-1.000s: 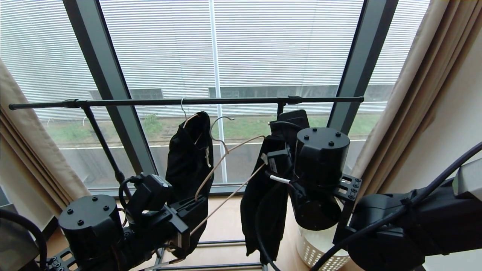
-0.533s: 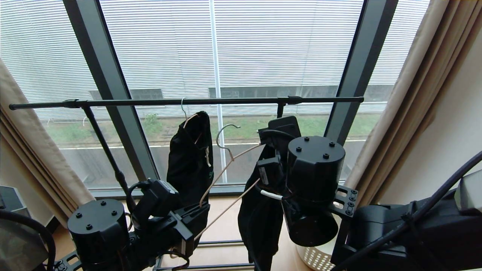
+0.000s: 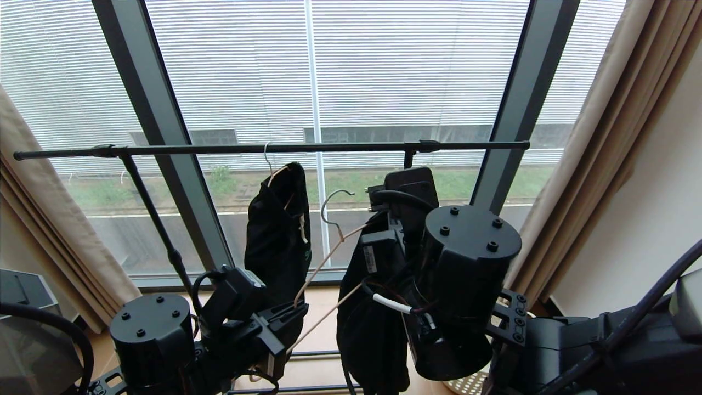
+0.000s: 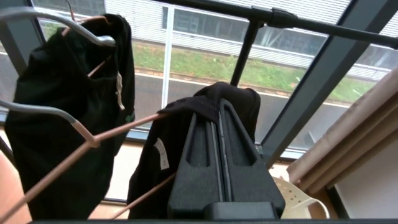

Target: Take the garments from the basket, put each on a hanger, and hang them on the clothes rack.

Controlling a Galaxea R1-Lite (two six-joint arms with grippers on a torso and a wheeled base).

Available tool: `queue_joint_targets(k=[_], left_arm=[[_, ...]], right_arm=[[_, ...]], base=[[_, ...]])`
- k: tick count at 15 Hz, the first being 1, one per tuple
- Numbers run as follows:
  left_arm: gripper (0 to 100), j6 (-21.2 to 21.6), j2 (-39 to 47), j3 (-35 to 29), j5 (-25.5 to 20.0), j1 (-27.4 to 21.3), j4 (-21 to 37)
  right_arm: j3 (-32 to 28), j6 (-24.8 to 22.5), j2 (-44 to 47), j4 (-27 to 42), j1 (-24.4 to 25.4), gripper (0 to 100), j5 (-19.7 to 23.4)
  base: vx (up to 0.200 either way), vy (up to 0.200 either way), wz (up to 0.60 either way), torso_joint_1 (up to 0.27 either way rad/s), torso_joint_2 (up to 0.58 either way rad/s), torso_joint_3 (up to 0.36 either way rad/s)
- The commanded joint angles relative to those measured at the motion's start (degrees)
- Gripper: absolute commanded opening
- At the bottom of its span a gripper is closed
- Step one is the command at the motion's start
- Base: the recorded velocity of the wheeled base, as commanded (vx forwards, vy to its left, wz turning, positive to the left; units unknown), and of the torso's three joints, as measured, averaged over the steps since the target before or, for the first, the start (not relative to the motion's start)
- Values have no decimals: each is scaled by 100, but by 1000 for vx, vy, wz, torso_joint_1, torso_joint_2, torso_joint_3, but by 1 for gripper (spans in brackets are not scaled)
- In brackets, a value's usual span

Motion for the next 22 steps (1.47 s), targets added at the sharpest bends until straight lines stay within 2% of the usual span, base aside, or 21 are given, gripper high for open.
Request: queue_joint_targets(k=[1, 8, 9, 22], left_arm=[[0, 2, 14, 27, 1, -4, -6], [0, 20, -3, 45, 1, -31, -6], [0, 20, -12, 63, 1, -57, -6], [0, 20, -355, 168, 1, -224, -6]], right_arm=[[9, 1, -3, -99, 65, 0, 16], [167, -7, -73, -319, 276, 0, 60], [167, -7, -64, -319, 276, 100, 60], [105, -43, 6, -310, -67, 100, 60]], base=[[0, 0, 0, 0, 0, 0], [0, 0, 0, 0, 0, 0], [0, 0, 0, 0, 0, 0], [0, 0, 0, 0, 0, 0]])
